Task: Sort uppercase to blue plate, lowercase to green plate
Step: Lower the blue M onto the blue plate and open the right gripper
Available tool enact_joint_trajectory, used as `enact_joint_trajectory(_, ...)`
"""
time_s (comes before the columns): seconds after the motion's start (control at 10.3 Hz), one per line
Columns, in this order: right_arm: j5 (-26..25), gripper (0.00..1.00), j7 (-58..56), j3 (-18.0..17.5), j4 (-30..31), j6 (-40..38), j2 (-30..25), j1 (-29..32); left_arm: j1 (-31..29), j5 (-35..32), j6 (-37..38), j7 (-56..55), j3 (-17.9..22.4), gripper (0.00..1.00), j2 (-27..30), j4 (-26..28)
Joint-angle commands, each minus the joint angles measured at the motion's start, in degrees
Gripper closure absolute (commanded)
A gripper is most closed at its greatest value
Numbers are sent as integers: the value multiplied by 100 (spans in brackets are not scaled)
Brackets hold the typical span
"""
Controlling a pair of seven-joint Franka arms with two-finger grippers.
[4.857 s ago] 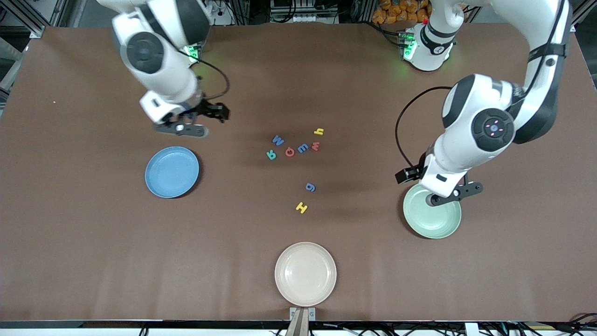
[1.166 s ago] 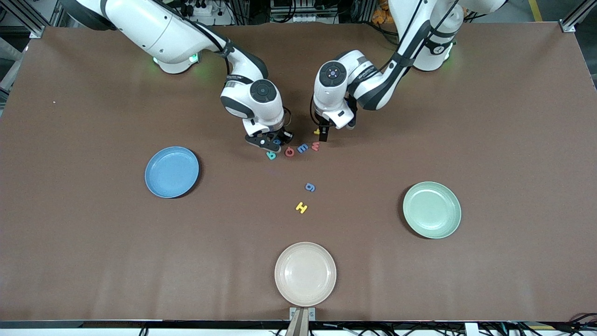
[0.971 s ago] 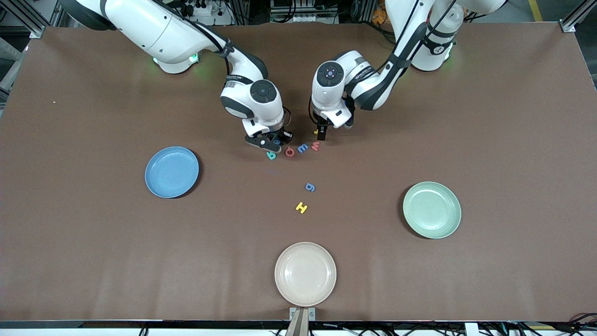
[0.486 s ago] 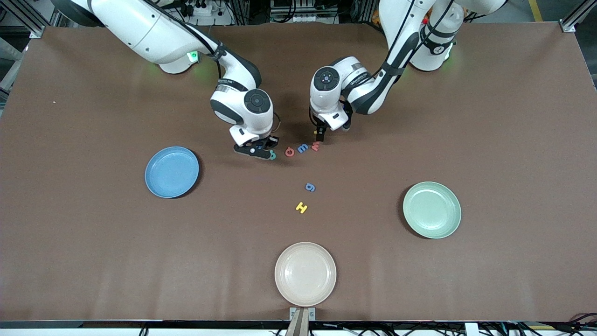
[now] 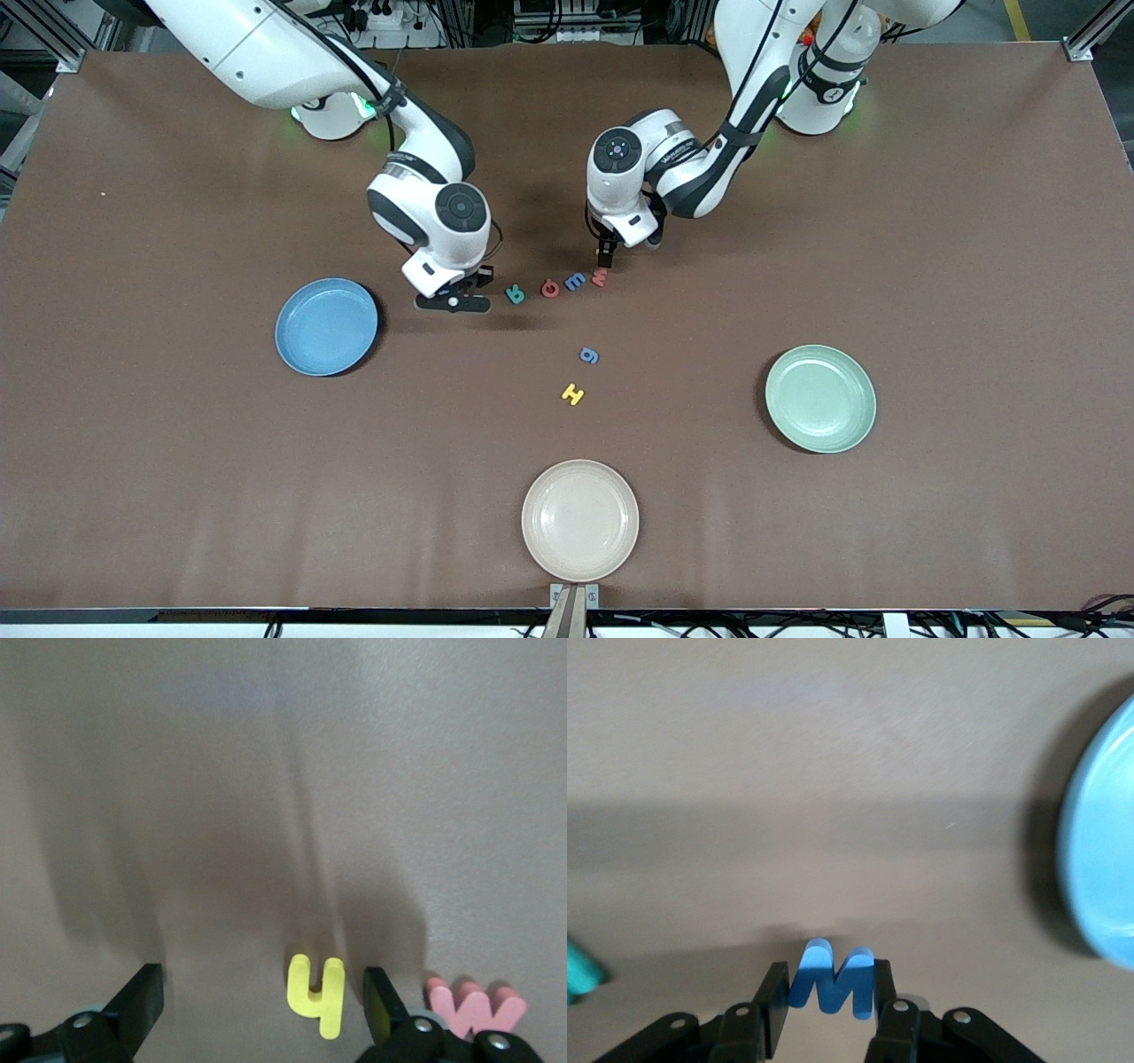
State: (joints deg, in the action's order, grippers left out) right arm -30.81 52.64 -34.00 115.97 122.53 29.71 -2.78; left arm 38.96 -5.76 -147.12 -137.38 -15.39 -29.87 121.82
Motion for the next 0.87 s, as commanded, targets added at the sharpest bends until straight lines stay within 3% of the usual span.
enact_joint_trajectory(0.0, 381, 63, -1539, 566, 119, -238, -456, 32, 33, -294, -80, -131, 18, 0, -37, -27)
enact_joint_trajectory(0.19, 620, 63, -2823, 1077, 110, -448, -607, 32, -63, -294, -98, -140, 18, 86, -28, -36)
enact_joint_trajectory(0.29, 629, 63, -3438, 1323, 110, -458, -668, 32, -72, -294, -98, -140, 27, 100, -28, -36)
enact_joint_trajectory(0.58, 629, 61, -4252, 1677, 119, -432, -634, 32, -72, -294, -98, -131, 45, 100, -28, -62)
enact_joint_trajectory(0.68, 629, 51, -4279, 1694, 110, -423, -616, 32, -72, -294, -89, -131, 62, 100, 7, -62)
enact_joint_trajectory(0.78, 629, 28, -4280, 1694, 110, -423, -607, 23, -90, -303, -45, -114, 71, 100, 120, -53)
